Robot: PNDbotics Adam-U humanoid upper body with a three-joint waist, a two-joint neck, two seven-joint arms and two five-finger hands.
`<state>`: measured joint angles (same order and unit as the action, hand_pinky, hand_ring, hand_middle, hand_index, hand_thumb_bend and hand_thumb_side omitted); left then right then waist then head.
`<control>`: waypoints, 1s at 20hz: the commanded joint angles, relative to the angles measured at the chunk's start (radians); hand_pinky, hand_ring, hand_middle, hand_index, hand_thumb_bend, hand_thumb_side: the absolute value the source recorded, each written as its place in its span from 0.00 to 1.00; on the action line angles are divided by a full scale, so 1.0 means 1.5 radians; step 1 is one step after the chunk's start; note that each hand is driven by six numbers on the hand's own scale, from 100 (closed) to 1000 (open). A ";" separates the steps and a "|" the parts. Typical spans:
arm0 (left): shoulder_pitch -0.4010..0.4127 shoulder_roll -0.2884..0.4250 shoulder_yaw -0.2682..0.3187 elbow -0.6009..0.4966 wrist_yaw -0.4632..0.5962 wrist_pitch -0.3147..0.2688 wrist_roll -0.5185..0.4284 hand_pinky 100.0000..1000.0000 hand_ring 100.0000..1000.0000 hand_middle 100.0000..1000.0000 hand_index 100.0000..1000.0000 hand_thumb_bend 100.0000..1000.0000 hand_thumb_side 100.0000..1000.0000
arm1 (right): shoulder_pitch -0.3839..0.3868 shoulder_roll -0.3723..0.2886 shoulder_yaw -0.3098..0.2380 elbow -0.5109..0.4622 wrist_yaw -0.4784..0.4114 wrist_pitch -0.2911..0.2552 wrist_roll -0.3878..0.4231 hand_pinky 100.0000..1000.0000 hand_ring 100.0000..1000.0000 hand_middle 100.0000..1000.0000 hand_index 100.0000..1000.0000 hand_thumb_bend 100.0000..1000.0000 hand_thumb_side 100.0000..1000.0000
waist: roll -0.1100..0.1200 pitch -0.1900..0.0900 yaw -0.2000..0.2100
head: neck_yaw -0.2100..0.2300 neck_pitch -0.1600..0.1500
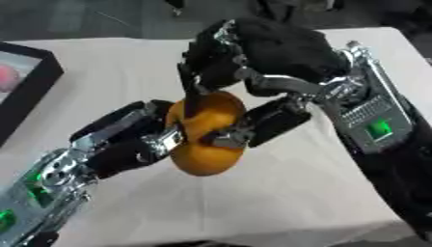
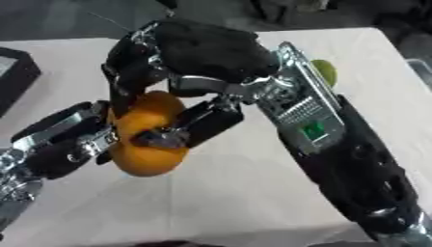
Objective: Pick up the objects with one hand, pass them to the other hand, and then place them into the box on the other side of the table.
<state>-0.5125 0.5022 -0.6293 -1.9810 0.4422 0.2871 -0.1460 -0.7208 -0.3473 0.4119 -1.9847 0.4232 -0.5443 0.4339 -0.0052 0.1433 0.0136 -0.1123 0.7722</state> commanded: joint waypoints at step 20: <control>0.105 0.087 0.105 -0.007 -0.263 0.007 0.082 0.37 0.00 0.47 0.51 0.00 0.41 | 0.053 -0.084 -0.173 -0.010 0.061 0.034 -0.083 0.80 0.80 0.85 0.95 0.00 0.00 | 0.005 -0.011 -0.015 | 0.028 -0.001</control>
<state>-0.3491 0.6041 -0.4987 -1.9812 0.0619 0.3012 -0.0354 -0.6311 -0.4485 0.1775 -1.9848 0.5120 -0.5059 0.3118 0.0017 0.1428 -0.0069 -0.0760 0.7724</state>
